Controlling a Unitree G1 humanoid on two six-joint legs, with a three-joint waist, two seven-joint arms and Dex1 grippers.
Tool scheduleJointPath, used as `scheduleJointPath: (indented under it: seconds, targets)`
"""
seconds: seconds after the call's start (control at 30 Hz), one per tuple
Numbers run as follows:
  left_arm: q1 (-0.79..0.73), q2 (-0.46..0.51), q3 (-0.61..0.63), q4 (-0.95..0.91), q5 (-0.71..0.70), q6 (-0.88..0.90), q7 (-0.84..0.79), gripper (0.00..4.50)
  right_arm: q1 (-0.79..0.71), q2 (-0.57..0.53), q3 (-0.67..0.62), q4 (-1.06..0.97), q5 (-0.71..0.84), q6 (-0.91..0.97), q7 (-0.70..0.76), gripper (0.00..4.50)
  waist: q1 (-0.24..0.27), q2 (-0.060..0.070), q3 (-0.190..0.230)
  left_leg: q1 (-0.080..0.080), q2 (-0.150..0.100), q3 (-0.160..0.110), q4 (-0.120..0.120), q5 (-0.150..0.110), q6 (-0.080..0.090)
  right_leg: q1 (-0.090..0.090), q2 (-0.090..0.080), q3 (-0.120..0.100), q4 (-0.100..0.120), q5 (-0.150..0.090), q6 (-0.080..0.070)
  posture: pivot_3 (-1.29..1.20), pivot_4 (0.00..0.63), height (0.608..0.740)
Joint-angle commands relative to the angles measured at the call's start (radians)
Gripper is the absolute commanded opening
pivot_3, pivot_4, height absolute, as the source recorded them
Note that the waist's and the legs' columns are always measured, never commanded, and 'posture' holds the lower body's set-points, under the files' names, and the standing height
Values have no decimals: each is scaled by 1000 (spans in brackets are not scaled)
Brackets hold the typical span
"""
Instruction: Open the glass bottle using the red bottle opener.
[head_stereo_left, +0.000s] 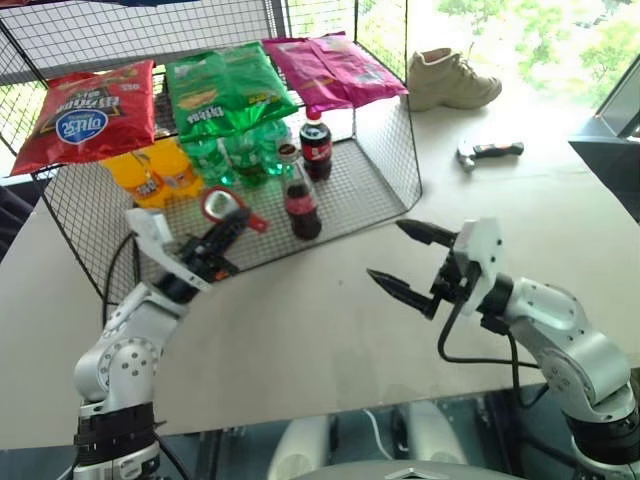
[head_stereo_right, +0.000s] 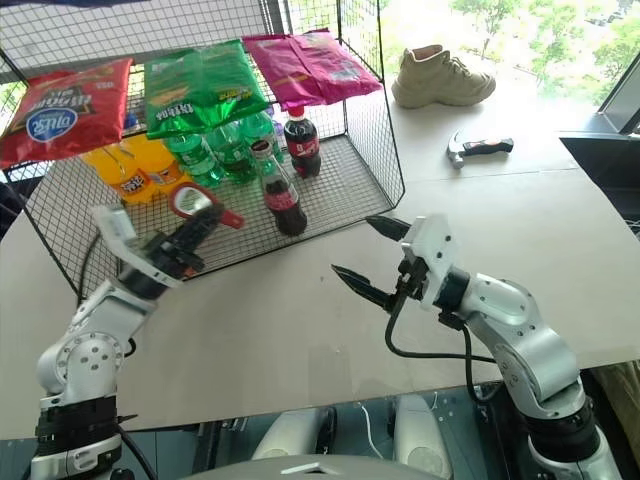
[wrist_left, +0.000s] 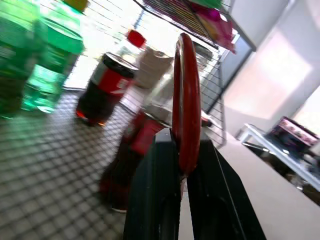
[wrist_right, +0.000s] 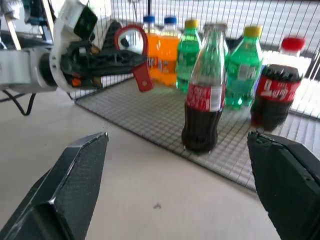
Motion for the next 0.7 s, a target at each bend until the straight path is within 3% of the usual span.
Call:
scheduleJointPath:
  seconds: [0.03, 0.33, 0.7]
  targets:
    - [-17, 18, -60, -76, -112, 115, -59, 70, -71, -11, 16, 7, 145, 244, -5, 4500, -1, 0, 0, 0, 0, 0, 0, 0, 0, 0, 0, 0, 0, 0, 0, 0, 150, 740]
    - [-72, -12, -184, -64, -133, 206, -125, 70, -248, 83, 25, 111, 385, 540, 5, 4500, 0, 0, 0, 0, 1, 0, 0, -1, 2, 0, 2, 1, 0, 0, 0, 0, 150, 740]
    - [-96, -19, -225, -16, -88, 214, -202, 70, -313, 164, -10, 161, 478, 630, -51, 4500, -2, 0, 0, 0, 1, 0, 0, -1, 1, -1, 2, 2, -1, 0, 0, 0, 150, 740]
